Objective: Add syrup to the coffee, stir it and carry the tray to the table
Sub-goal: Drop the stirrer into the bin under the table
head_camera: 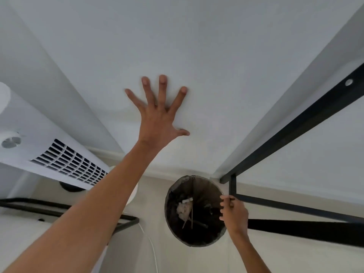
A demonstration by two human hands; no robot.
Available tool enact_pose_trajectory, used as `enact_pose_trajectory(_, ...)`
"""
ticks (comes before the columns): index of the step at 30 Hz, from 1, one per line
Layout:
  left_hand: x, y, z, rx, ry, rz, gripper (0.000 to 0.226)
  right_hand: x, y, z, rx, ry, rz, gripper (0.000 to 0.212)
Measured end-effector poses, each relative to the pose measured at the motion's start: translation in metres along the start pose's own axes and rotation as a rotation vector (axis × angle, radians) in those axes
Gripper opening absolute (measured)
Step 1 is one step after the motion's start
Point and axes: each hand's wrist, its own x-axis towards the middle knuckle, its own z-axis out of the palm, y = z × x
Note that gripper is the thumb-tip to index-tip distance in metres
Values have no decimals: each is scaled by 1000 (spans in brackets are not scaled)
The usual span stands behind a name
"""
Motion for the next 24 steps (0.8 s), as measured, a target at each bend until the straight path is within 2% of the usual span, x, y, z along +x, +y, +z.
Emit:
enact_pose_trajectory(6, -6, 0, 1, -14, -4, -13, 162, 12, 23, 23, -237, -72, -62, 30)
enact_pose_trajectory(16, -7, 1, 1, 48, 9, -28, 159, 19, 17, 39, -299, -144, -97, 26)
enact_pose_trajectory(24, -11, 9, -7, 145, -93, -94, 143, 19, 16, 33, -361, -147, -107, 31)
